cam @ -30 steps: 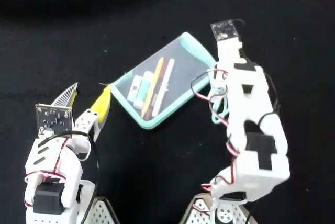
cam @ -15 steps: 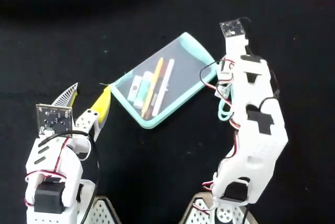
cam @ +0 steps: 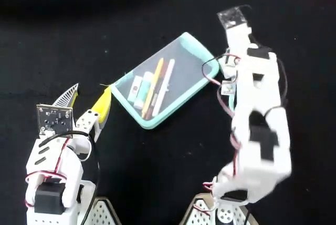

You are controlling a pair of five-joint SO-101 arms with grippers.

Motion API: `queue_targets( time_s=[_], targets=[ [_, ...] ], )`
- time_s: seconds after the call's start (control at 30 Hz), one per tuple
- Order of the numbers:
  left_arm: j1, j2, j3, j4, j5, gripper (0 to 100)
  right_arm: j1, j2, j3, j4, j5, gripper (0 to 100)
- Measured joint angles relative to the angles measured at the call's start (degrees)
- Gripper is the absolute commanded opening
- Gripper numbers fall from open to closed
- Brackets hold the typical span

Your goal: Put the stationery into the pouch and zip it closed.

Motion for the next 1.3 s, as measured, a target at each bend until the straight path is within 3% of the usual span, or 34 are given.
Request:
queue_targets(
  time_s=[0.27, 0.4, 0.57, 0.77, 1.3],
  targets=[
    [0.1, 0.1, 2.0, 0.0, 0.0, 27, -17.5, -39.9, 10.2, 2.6, 0.0, 1.2],
    [0.1, 0.0, 2.0, 0.0, 0.0, 27, -26.9, -50.9, 9.1, 7.6, 0.1, 1.2],
    [1.7, -0.2, -1.8, 4.0, 0.2, 27, -32.1, -52.7, 5.5, 11.3, 0.1, 1.2],
    [12.5, -0.2, -7.8, 11.3, 3.4, 27, -36.8, -52.7, 4.3, 11.7, 0.1, 1.2],
    [20.0, -0.2, -7.9, 11.2, 3.7, 27, -48.4, -45.8, -5.3, 18.5, 0.1, 1.2]
  ],
)
